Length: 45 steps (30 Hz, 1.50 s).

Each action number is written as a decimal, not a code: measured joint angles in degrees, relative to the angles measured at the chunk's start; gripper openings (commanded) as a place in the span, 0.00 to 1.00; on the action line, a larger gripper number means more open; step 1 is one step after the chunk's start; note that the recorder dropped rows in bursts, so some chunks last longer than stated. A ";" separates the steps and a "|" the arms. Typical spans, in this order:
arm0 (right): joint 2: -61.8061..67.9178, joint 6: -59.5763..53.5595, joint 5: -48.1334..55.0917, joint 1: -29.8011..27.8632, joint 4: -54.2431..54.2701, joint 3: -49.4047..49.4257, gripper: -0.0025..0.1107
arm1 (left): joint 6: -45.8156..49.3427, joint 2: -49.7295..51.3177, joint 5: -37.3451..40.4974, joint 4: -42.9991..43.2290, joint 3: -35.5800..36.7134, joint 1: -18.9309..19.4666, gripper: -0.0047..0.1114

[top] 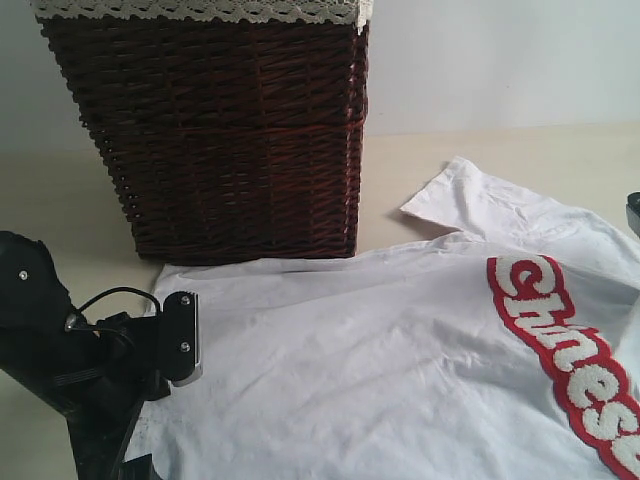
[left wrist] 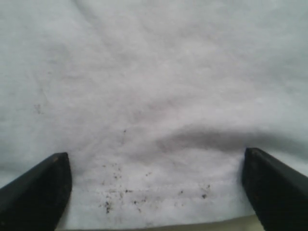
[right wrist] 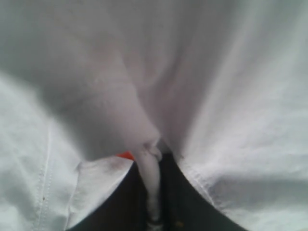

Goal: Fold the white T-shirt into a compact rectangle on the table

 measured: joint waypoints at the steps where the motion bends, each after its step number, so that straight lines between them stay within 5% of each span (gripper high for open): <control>1: 0.05 0.14 0.04 0.00 0.00 0.00 0.02 | 0.00 0.10 0.00 0.00 0.00 0.00 0.83; 45: 0.05 2.43 0.60 -0.32 1.68 0.00 0.02 | 0.00 0.38 -0.11 0.00 0.00 0.00 0.83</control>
